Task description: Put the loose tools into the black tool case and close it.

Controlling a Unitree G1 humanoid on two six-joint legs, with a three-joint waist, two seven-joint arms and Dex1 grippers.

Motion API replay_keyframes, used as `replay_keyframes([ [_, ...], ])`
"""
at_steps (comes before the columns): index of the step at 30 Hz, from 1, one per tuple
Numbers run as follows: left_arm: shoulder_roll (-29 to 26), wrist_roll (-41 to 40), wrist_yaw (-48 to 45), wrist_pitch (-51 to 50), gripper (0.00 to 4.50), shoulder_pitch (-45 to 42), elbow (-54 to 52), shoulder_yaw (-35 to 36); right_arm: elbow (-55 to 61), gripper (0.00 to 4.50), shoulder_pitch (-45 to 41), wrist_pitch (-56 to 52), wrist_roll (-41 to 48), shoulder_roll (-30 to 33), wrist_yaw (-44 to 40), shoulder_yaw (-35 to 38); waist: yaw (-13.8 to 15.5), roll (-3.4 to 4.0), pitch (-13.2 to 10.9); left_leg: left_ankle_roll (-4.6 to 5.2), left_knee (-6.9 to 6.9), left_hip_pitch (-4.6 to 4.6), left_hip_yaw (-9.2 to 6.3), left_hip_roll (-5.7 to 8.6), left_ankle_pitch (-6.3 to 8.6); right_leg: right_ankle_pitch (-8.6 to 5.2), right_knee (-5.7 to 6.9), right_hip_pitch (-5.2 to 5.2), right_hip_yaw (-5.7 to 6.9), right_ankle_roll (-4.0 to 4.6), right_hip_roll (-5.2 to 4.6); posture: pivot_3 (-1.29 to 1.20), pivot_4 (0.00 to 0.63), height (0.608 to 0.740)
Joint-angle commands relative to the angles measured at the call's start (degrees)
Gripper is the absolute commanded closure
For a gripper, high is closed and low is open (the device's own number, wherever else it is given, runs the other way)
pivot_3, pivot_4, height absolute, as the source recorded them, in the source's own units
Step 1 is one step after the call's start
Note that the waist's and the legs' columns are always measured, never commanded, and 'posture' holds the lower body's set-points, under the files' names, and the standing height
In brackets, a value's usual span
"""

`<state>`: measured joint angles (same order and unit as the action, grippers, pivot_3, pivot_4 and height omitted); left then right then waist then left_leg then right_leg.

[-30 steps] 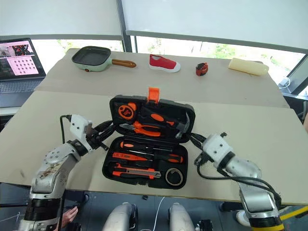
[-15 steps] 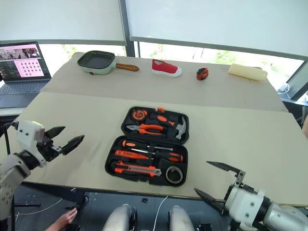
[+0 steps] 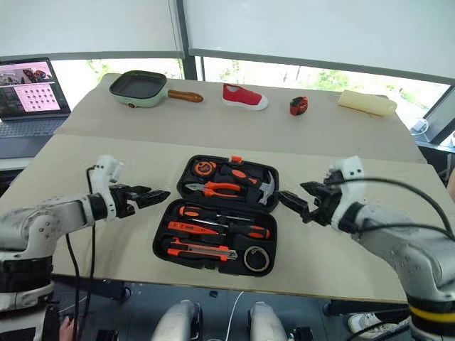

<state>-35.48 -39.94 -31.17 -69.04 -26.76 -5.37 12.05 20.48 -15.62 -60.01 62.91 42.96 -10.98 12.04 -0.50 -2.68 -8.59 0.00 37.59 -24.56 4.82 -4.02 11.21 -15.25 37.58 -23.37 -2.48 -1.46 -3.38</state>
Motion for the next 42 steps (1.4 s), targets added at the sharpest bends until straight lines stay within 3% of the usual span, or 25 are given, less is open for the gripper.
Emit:
replay_keyframes([
  [1, 0.7, 1.0, 0.3, -0.6, 0.0, -4.3, 3.1, -2.1, -4.2, 0.02, -4.3, -6.5, 2.6, -2.0, 3.8, 0.1, 0.0, 0.0, 0.0, 0.03, 0.0, -0.12, 0.0, 0.02, 0.02, -0.01, -0.01, -0.1, 0.0, -0.03, -0.03, 0.0, 0.15, 0.74],
  [8, 2.5, 3.0, -0.4, -0.1, 0.0, -8.5, 9.5, -5.1, -11.8, 0.02, -9.6, -11.1, -0.3, -6.9, 5.7, -0.6, -0.2, 0.01, 0.0, 0.04, 0.07, -0.32, 0.0, 0.06, 0.02, 0.03, 0.03, -0.28, -0.01, -0.11, -0.04, 0.0, 0.15, 0.74],
  [9, 3.0, 3.2, -0.3, -0.1, 0.0, -9.0, 10.4, -5.1, -12.8, 0.27, -10.0, -10.8, -1.7, -7.3, 5.6, -1.1, -0.2, 0.01, 0.0, 0.04, 0.07, -0.37, -0.01, 0.06, 0.02, 0.03, 0.04, -0.33, -0.01, -0.11, -0.04, 0.0, 0.15, 0.74],
  [12, 4.5, 4.0, 0.2, 0.5, 0.74, -10.5, 13.3, -5.3, -15.0, 1.06, -11.0, -11.0, -4.0, -8.4, 4.7, -2.1, -0.2, 0.01, 0.0, 0.04, 0.15, -0.6, -0.01, 0.06, 0.02, 0.04, 0.12, -0.58, -0.02, -0.13, -0.04, 0.0, 0.15, 0.74],
  [19, 6.9, 3.6, 0.9, -0.9, 3.25, -12.5, 15.8, -3.4, -17.0, 3.43, -12.7, -11.4, -8.0, -10.6, 2.5, -2.8, -0.2, 0.02, 0.0, 0.04, 0.21, -0.73, 0.0, 0.08, 0.01, 0.07, 0.25, -0.75, -0.05, -0.17, -0.04, 0.0, 0.15, 0.74],
  [22, 7.5, 3.7, 1.2, -1.3, 3.27, -13.3, 16.5, -3.0, -17.5, 4.48, -13.0, -11.4, -9.4, -11.1, 1.4, -2.8, -0.2, 0.02, 0.0, 0.04, 0.21, -0.73, 0.0, 0.08, 0.01, 0.07, 0.25, -0.74, -0.05, -0.18, -0.04, 0.0, 0.15, 0.74],
  [27, 7.8, 4.1, 0.9, -1.0, 3.27, -13.4, 16.6, -3.3, -17.5, 4.48, -13.2, -11.3, -11.3, -11.5, -0.6, -2.8, -0.2, 0.02, 0.0, 0.04, 0.23, -0.72, 0.0, 0.08, 0.01, 0.07, 0.26, -0.73, -0.05, -0.19, -0.05, 0.0, 0.15, 0.74],
  [32, 8.0, 3.8, -0.1, -0.6, 4.41, -12.4, 15.0, -4.0, -16.2, 4.5, -12.9, -10.6, -12.5, -11.9, -3.0, -2.7, -0.2, 0.03, 0.0, 0.04, 0.23, -0.71, 0.0, 0.08, 0.01, 0.07, 0.26, -0.72, -0.05, -0.19, -0.05, 0.0, 0.15, 0.74],
  [39, 9.3, 6.9, -2.0, 11.1, 4.41, -10.1, 11.0, -5.1, -11.9, 4.5, -12.2, -4.1, -17.6, -10.9, -7.5, -3.6, 0.0, 0.04, 0.0, 0.03, 0.24, -0.72, 0.02, 0.1, 0.0, 0.08, 0.26, -0.73, -0.05, -0.2, -0.06, 0.0, 0.15, 0.74],
  [42, 10.1, 7.7, -3.3, 15.8, 4.41, -9.4, 9.5, -5.5, -11.2, 4.5, -12.1, 3.5, -22.8, -9.8, -10.2, -5.4, 0.0, 0.06, 0.0, 0.02, 0.24, -0.74, 0.03, 0.11, 0.0, 0.09, 0.26, -0.74, -0.06, -0.21, -0.07, 0.0, 0.15, 0.74],
])
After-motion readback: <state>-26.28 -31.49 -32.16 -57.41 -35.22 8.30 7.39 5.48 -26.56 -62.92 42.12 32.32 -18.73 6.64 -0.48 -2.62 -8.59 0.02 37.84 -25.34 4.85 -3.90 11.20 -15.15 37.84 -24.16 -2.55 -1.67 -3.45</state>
